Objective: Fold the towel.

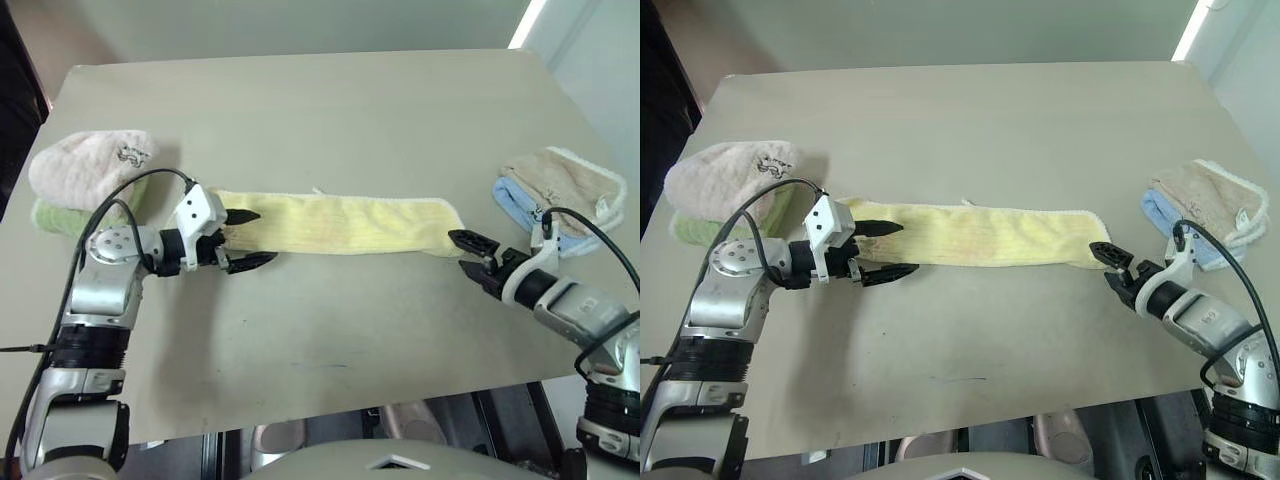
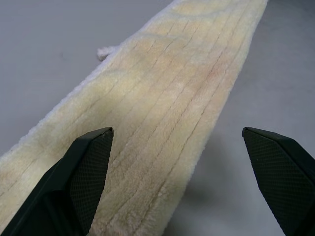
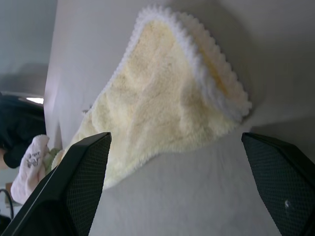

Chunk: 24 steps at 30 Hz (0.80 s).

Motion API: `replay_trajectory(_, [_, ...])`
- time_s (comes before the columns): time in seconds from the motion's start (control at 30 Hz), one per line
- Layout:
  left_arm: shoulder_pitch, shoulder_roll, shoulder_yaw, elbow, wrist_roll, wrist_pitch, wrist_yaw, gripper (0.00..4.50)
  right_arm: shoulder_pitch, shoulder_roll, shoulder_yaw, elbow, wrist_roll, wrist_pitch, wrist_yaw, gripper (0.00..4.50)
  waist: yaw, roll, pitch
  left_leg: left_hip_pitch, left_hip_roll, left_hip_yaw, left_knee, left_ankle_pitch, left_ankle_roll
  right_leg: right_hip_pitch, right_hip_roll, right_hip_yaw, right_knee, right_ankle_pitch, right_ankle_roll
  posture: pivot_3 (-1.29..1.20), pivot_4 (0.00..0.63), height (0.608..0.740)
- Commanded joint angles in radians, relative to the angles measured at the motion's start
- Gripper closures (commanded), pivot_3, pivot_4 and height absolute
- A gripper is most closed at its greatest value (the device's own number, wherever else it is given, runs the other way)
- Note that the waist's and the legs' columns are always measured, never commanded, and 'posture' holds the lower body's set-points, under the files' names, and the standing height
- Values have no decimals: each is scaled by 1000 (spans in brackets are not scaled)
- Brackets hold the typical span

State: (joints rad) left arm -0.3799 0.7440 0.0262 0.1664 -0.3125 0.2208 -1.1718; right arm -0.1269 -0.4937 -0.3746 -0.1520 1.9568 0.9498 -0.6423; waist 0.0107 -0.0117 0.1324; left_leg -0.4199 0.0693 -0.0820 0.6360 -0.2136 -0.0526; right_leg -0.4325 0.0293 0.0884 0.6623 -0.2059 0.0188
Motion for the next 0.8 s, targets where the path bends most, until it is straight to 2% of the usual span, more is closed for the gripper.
replay_trajectory(0.03, [-19,2,11,-45,-22,11,-6,0,-54,-12,32,37,6,-55,-13,16,0,0,0,0,0,0,0,0,0,0,0,0,0,1,1,0,150,740])
replay_trajectory(0.23, [-21,-2,9,-56,-27,19,-2,0,-102,6,77,68,-17,-106,-31,16,-3,0,0,0,1,0,0,0,0,0,0,0,0,2,2,0,150,740])
replay_trajectory(0.27, [-20,-2,9,-58,-26,19,-2,0,-108,10,83,71,-22,-114,-36,182,-4,0,0,0,1,0,0,0,0,0,0,0,0,2,2,0,150,740])
replay_trajectory(0.37, [-17,0,12,-62,-26,20,-1,0,-114,15,89,72,-28,-132,-43,877,-4,0,0,0,1,0,1,0,0,0,0,0,0,3,2,0,150,740])
replay_trajectory(0.7, [-15,-2,13,-55,-24,14,-2,0,-78,-28,38,71,-41,-170,-41,4483,-3,0,0,0,1,0,0,0,0,-1,0,0,0,3,2,0,150,740])
replay_trajectory(0.8, [-19,-5,10,-50,-23,11,-3,0,-75,-47,14,74,-54,-185,-35,4483,-3,0,0,0,1,0,0,0,0,0,-1,0,0,3,1,0,150,740])
